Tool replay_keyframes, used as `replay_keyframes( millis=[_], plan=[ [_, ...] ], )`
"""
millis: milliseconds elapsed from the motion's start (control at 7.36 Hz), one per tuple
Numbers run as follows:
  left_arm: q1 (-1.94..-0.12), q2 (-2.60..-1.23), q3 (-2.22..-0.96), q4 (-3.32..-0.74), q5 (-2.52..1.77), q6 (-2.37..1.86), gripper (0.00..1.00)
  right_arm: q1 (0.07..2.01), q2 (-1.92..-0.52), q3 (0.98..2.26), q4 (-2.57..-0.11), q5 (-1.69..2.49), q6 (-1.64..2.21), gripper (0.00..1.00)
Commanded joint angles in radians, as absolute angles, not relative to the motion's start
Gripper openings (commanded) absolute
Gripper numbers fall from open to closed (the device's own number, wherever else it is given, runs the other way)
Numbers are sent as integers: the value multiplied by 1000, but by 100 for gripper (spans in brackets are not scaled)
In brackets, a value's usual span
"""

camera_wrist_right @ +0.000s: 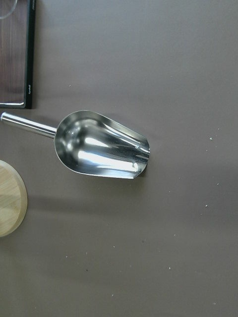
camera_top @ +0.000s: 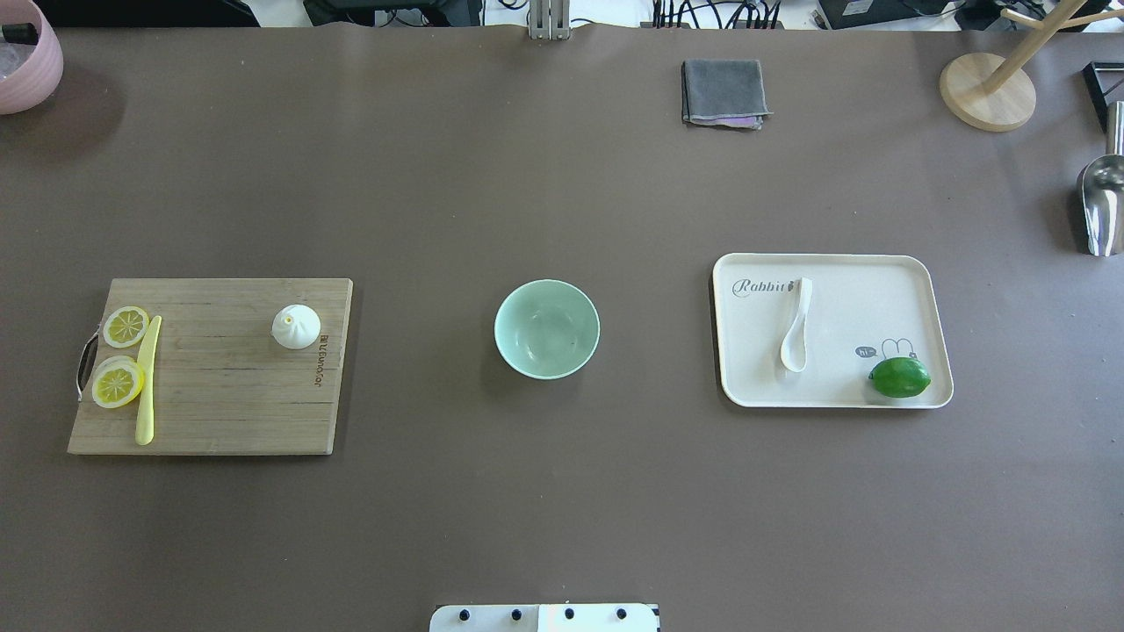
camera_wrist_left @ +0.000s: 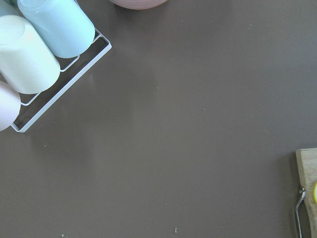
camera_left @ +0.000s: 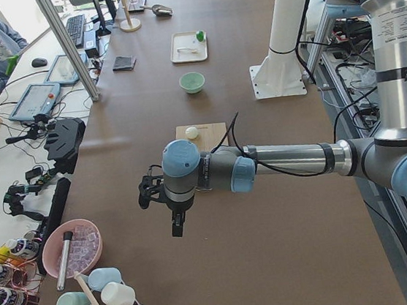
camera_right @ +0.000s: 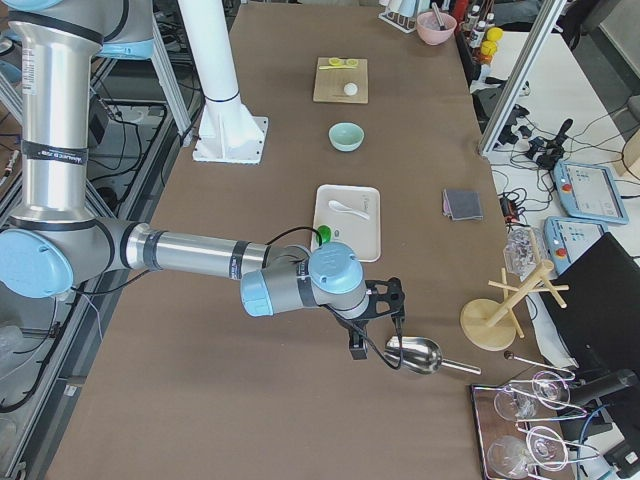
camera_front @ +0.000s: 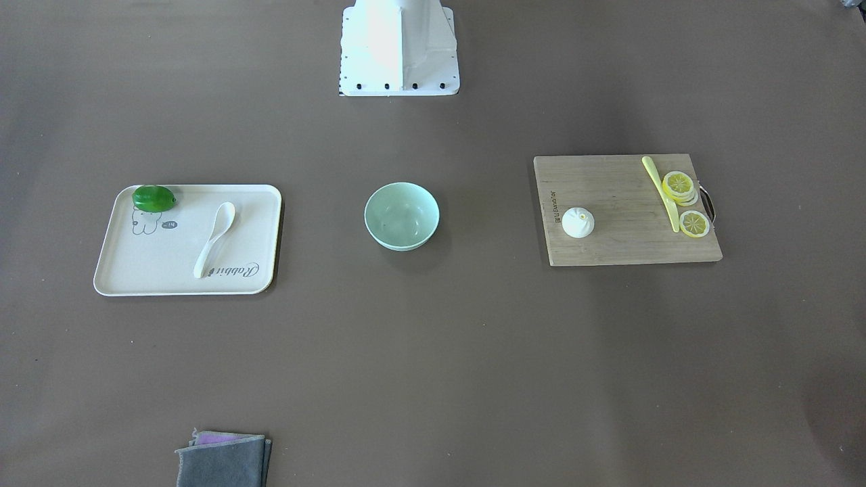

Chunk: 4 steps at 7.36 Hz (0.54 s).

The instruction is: Put spoon and bun in bowl

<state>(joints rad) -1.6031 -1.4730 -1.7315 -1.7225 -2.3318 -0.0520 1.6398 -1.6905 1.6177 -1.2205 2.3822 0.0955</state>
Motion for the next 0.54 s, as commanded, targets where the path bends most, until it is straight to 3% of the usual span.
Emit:
replay_keyframes(
  millis=[0, 408],
  plan=[
    [-1601, -1471, -1732, -1724, -2333, -52, 99, 1635, -1692, 1617, -1221, 2387, 97, 100],
    [-1600, -1476, -1732, -1720, -2333, -52, 99, 1629, -1689, 1621, -1218, 2387, 100, 100]
  ],
)
